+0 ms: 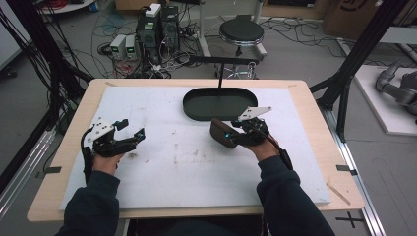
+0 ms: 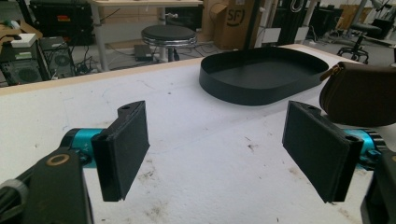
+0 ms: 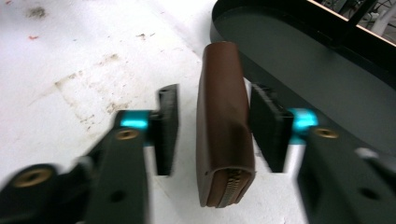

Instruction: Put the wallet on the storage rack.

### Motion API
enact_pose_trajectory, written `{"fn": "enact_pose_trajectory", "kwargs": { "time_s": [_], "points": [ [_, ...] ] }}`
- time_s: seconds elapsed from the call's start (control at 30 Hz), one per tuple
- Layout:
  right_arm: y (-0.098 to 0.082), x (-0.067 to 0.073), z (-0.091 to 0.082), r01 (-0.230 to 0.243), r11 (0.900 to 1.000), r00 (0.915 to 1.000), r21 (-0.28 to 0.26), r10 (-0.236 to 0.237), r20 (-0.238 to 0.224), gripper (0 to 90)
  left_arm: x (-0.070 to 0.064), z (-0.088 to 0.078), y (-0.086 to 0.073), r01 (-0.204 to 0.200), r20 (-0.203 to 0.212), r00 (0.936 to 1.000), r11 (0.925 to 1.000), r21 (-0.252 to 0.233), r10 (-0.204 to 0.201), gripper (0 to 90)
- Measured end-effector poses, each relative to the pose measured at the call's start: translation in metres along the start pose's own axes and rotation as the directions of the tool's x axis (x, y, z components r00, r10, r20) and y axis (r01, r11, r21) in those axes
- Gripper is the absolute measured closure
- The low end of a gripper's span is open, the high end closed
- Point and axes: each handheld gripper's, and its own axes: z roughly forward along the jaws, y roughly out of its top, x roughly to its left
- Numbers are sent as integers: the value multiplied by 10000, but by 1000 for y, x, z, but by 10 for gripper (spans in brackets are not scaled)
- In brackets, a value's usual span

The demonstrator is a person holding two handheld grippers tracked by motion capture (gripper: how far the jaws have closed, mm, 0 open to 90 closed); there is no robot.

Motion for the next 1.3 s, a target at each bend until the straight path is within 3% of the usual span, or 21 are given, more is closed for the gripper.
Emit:
{"fn": "enact_pose_trajectory", "kwargs": {
  "time_s": [0.1,0.27,0.5,0.67,0.83,1.03,1.13,1.3],
  "points": [
    [-2,-2,3,-9,10000,10000,-9,9,-31,389,0,0,0,-13,-18,10000,10000,16,13,226],
    [-10,-6,20,-85,9984,9999,566,92,-122,346,0,0,0,-10,-18,10000,10000,-6,10,226],
    [-12,-5,31,-49,9968,9992,797,80,-383,584,1,-1,0,-43,-15,10000,10000,-34,42,226],
    [-11,-8,29,-156,9972,9988,725,189,-455,643,1,-1,0,-8,-12,10000,10000,-29,8,226],
    [-7,-20,24,-688,9973,9961,238,700,-543,644,1,0,0,-34,-1,10000,10000,-32,34,226],
    [10,-38,23,-1145,9929,9927,-325,1130,-431,644,2,0,0,-27,-10,10000,10000,-13,27,226],
    [25,-51,28,-1536,9854,9878,-737,1512,-369,645,2,0,0,-3,9,10000,10000,-30,3,226],
    [42,-63,37,-1789,9786,9839,-1017,1784,-140,644,2,0,0,-14,17,10000,10000,-23,14,226]
  ]
}}
